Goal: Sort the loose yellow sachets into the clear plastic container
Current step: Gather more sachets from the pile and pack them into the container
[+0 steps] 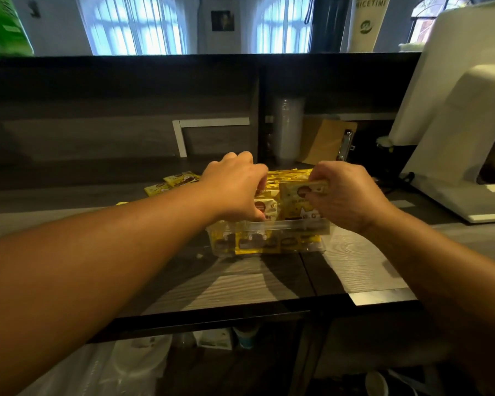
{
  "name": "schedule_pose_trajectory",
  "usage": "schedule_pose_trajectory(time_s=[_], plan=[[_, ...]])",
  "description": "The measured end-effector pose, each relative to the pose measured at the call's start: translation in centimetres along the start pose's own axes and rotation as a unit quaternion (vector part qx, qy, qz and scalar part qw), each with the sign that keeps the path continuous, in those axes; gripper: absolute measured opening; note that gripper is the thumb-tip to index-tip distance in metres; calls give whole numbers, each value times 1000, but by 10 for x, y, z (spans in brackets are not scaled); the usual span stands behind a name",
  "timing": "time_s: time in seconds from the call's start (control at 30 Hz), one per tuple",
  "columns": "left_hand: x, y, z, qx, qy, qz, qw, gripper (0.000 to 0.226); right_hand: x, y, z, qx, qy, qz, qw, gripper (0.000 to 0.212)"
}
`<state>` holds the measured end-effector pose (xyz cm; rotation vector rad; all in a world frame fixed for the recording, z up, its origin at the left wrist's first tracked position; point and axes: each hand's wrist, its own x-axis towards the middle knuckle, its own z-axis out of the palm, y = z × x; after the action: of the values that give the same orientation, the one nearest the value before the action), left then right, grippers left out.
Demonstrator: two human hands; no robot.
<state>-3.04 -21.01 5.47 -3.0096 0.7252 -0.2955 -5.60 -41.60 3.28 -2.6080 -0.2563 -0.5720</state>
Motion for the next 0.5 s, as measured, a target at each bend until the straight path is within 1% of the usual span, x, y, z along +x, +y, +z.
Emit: schedule_pose_trajectory(time_s=[0.07, 0.1, 0.13, 0.2, 0.27, 0.3, 0.33, 0.4, 0.5], plan=[[3, -5, -3, -10, -41, 2, 999, 85, 6, -2, -3, -120, -54, -28, 991, 23], [3, -9, -4, -17, -66, -1, 998, 101, 9, -4, -4, -162, -87, -38, 982, 30], [5, -12, -5, -20, -92, -7, 996, 114, 13, -6, -5, -184, -118, -42, 975, 40], [9, -18, -4, -3, -135, -14, 991, 131, 25, -7, -5, -202, -176, -46, 962, 71], [13, -19, -1, 22, -164, -15, 986, 138, 41, -8, 0, -247, -242, -67, 936, 104], [14, -19, 0, 30, -173, -15, 984, 139, 48, -9, 5, -274, -273, -77, 919, 114], [15, -18, 1, 36, -180, -15, 983, 140, 55, -10, 9, -296, -297, -84, 904, 120], [16, -18, 3, 42, -190, -12, 981, 143, 62, -12, 17, -318, -322, -86, 888, 123], [17, -20, 6, 48, -186, 1, 981, 146, 64, -14, 26, -328, -319, -93, 884, 121]])
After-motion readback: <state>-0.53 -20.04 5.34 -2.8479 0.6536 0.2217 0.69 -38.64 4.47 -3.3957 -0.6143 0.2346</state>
